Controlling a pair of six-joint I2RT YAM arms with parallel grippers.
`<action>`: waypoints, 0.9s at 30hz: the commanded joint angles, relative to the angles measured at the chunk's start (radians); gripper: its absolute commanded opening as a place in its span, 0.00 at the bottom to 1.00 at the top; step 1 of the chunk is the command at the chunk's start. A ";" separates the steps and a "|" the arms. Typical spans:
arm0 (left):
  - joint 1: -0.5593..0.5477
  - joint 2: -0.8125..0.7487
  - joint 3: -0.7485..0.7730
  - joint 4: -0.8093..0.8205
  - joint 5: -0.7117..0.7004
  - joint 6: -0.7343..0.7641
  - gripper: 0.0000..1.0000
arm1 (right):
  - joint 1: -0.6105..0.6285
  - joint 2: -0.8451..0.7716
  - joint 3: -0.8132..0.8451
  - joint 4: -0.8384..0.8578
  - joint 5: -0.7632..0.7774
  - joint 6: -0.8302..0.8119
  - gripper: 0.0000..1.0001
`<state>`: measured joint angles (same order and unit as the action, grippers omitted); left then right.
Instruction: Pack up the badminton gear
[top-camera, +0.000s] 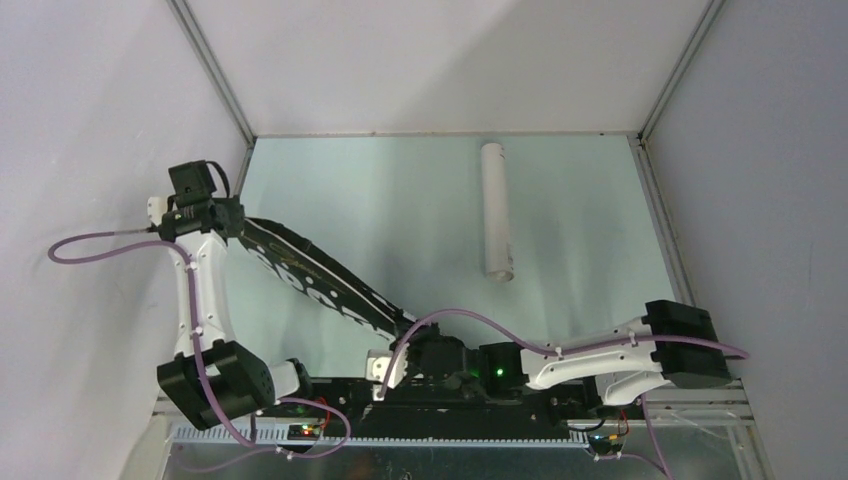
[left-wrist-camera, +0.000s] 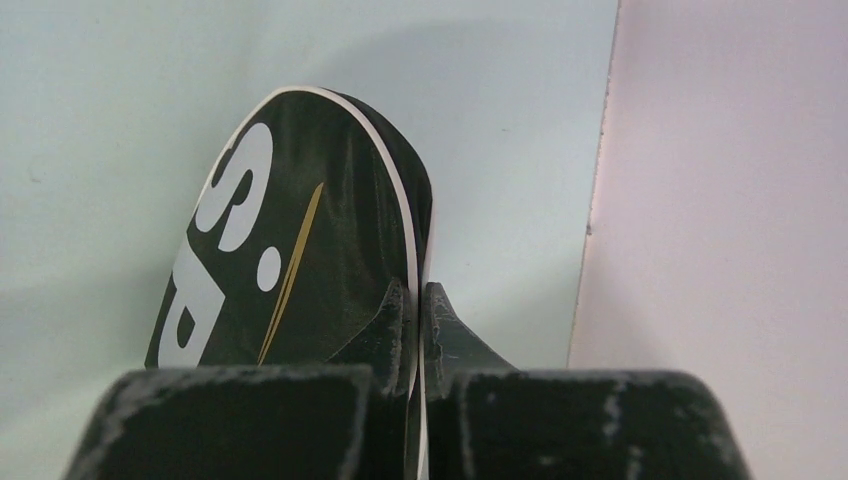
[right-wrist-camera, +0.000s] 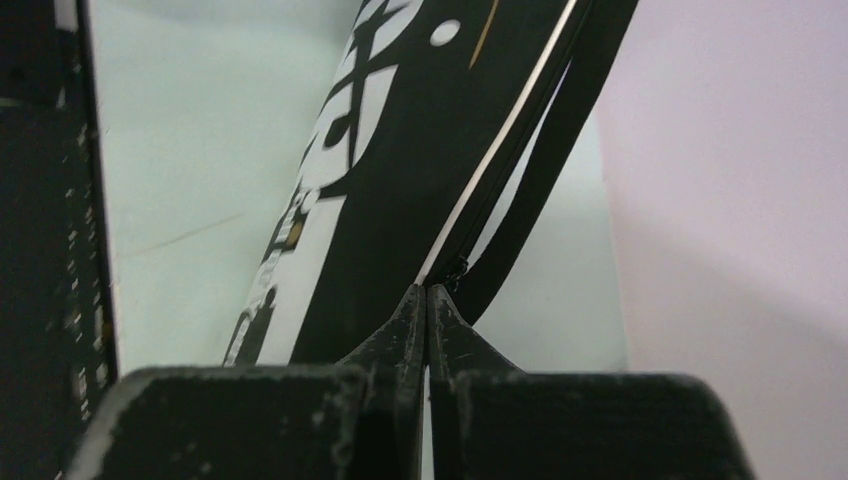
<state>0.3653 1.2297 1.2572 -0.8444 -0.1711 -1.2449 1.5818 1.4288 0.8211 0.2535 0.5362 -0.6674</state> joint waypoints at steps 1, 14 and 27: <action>-0.030 0.015 0.059 0.109 -0.133 0.020 0.00 | 0.034 -0.084 -0.020 -0.262 0.075 0.163 0.00; -0.077 0.203 0.171 0.148 -0.278 0.085 0.00 | 0.109 -0.208 0.004 -0.765 0.137 0.454 0.00; -0.090 0.399 0.372 0.192 -0.354 0.178 0.00 | 0.127 -0.076 0.098 -0.982 0.096 0.525 0.00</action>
<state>0.2722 1.6073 1.5494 -0.7631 -0.4160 -1.1069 1.7107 1.3106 0.8684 -0.6228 0.6514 -0.1818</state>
